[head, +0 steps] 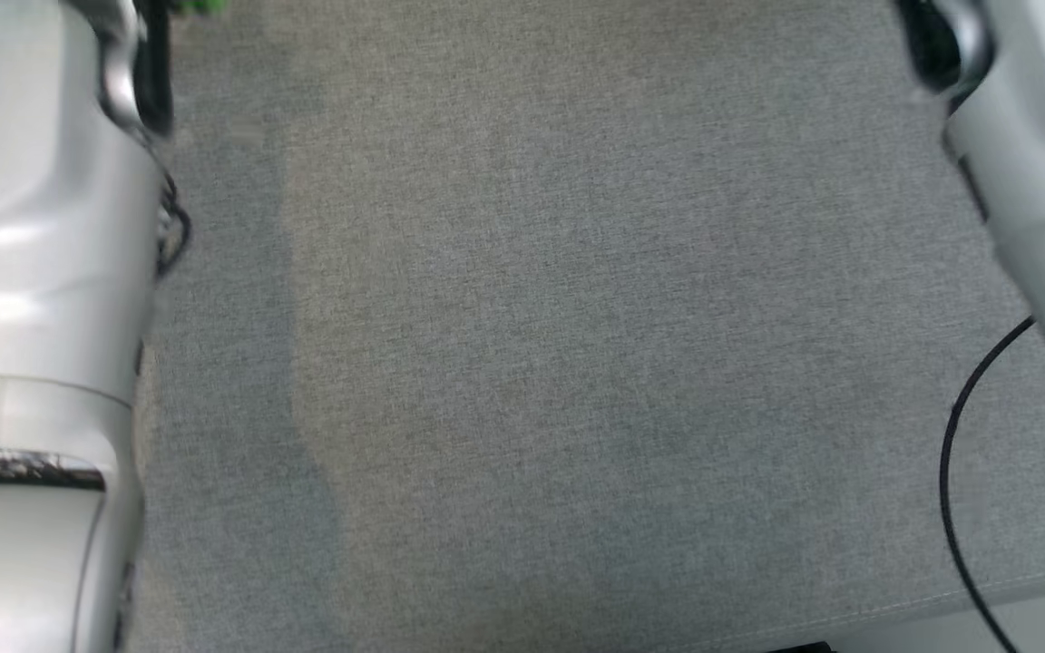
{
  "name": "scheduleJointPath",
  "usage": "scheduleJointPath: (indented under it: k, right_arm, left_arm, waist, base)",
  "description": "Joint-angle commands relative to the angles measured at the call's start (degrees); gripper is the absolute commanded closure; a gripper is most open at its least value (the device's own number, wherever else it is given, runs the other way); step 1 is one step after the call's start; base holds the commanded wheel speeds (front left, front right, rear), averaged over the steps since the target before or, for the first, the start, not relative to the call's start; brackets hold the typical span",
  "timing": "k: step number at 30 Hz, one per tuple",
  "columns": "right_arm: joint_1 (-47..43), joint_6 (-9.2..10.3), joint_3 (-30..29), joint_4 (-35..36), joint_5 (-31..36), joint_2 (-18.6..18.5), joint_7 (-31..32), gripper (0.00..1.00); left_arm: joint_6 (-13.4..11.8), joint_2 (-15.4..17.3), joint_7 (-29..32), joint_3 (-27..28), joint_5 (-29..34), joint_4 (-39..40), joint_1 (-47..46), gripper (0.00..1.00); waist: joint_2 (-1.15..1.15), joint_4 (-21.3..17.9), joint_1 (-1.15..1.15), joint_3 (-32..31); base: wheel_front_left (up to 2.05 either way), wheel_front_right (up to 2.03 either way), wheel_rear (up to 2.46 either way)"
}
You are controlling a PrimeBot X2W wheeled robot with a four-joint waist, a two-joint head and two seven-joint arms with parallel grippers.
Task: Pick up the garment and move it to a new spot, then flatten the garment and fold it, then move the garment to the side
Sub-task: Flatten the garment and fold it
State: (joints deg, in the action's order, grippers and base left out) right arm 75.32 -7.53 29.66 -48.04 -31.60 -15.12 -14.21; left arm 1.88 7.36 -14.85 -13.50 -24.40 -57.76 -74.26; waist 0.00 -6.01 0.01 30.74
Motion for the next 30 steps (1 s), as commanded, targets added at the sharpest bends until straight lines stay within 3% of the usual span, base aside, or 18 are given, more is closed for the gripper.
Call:
scheduleJointPath:
  k: [1,6,11,22,30]
  right_arm:
    - [-1.97,0.09,1.49,-1.82,-0.95,0.59,-0.47,1.0]
    - [-7.04,0.09,5.04,-4.01,-4.1,1.62,-1.05,1.0]
    - [-16.25,0.09,1.56,3.54,-5.27,0.43,-1.0,1.0]
    - [-45.37,0.08,-11.13,25.94,0.24,-1.3,-1.02,1.0]
    - [-64.13,0.09,-16.53,38.36,3.65,-2.08,-1.02,1.0]
  left_arm:
    - [0.26,-0.67,-0.37,0.67,-0.82,-1.53,1.96,1.0]
    - [0.68,-1.96,-0.38,2.87,-1.67,-3.06,8.07,1.0]
    - [1.11,-2.29,-0.38,6.53,-0.53,3.22,16.03,1.0]
    - [2.58,-2.27,-0.34,15.22,5.61,27.61,44.48,1.0]
    - [-0.57,-2.97,3.14,15.8,5.72,49.36,65.67,1.0]
  waist:
    - [0.0,0.8,-0.01,1.15]
    - [0.0,1.29,-0.01,1.65]
    - [0.0,1.43,-0.01,0.3]
    - [0.0,2.12,-0.01,-8.96]
    - [0.0,3.57,-0.01,-14.93]
  base:
    - [0.0,0.0,0.0]
    - [0.0,0.0,0.0]
    - [0.0,0.0,0.0]
    - [0.0,0.0,0.0]
    - [0.0,0.0,0.0]
